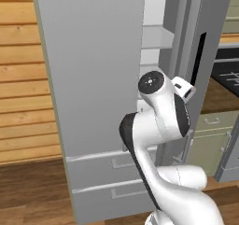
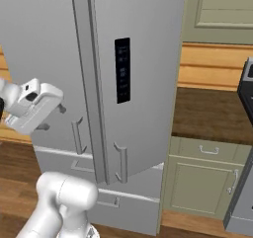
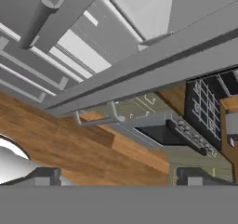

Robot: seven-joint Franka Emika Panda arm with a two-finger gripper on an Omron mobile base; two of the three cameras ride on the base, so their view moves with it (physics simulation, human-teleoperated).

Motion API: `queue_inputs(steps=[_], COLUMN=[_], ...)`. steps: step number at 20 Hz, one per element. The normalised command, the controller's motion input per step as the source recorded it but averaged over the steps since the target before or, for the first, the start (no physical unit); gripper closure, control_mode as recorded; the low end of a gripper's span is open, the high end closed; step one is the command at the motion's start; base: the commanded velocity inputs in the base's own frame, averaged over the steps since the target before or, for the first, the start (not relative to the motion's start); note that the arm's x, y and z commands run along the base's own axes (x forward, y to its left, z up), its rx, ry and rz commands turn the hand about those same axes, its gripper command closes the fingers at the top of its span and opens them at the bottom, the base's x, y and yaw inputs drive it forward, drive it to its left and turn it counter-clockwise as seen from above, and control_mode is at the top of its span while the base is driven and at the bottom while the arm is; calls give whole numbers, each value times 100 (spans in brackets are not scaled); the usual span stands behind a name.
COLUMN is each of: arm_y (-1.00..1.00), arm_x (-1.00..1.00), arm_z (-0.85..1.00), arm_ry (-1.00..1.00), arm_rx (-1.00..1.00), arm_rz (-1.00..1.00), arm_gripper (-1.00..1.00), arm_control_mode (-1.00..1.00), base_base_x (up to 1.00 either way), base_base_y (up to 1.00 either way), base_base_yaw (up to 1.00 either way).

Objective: Take the strawberry from the fridge and place it on top of the pancake, located on the dining counter.

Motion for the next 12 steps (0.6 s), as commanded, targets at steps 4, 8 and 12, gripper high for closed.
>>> queue_inputs(steps=[4,8,12], arm_y=[24,22,-14], arm_x=[35,84,100], arm_z=[-9,-17,-2], arm_ry=[18,2,19], arm_rx=[-20,-13,-12], arm_rz=[-5,-5,-2], arm_gripper=[-100,-100,-100], arm_control_mode=[-100,-100,-100], base_base_x=[0,0,0], base_base_y=[0,0,0], base_base_yaw=[0,0,0])
